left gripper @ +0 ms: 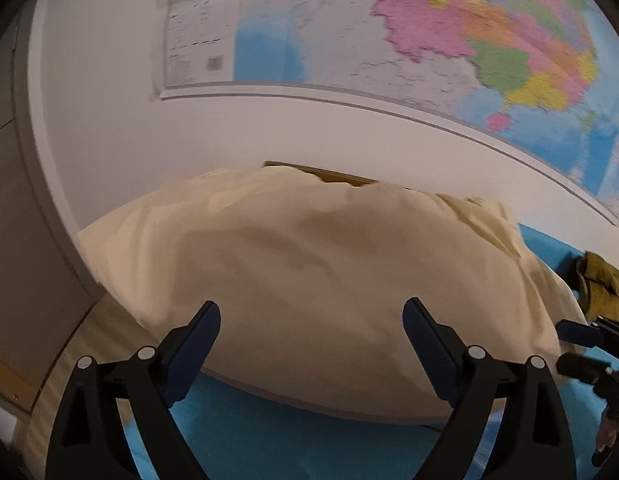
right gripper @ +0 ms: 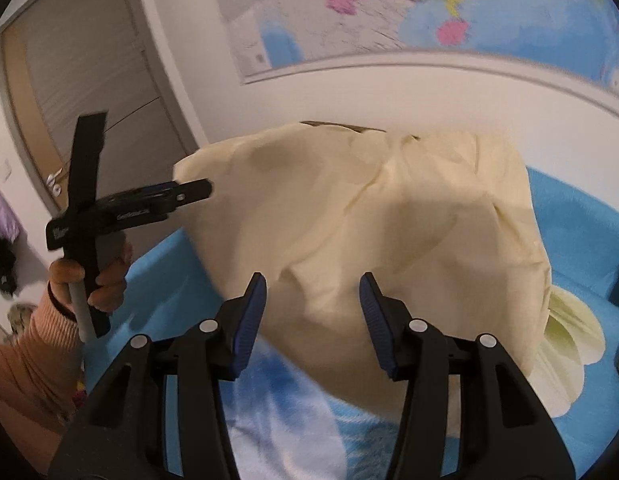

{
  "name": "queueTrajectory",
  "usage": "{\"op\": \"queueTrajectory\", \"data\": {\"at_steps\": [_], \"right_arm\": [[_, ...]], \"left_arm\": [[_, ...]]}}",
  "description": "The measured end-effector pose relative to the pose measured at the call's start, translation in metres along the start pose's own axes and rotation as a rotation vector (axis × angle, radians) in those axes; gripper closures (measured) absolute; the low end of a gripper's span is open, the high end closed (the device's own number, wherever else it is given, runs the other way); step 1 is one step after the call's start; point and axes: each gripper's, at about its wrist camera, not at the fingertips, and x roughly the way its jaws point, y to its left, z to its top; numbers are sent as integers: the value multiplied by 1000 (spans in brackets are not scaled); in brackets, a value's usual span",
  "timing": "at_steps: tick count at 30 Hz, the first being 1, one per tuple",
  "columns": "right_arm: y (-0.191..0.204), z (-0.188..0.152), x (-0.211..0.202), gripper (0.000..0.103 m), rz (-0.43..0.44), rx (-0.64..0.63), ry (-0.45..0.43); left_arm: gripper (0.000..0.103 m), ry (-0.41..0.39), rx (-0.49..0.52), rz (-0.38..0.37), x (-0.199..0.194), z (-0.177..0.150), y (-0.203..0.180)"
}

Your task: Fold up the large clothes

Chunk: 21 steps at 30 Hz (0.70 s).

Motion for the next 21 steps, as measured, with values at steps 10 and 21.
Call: {"op": "queueTrajectory", "data": {"at_steps": [10, 21], "right_arm": [[-10, -7, 4, 55, 54, 80, 28], [-43, -16, -11, 55, -31, 183, 2]], "left_arm": [[11, 30, 26, 22, 11, -7, -12], [11, 21, 40, -36, 0, -21, -36]]}}
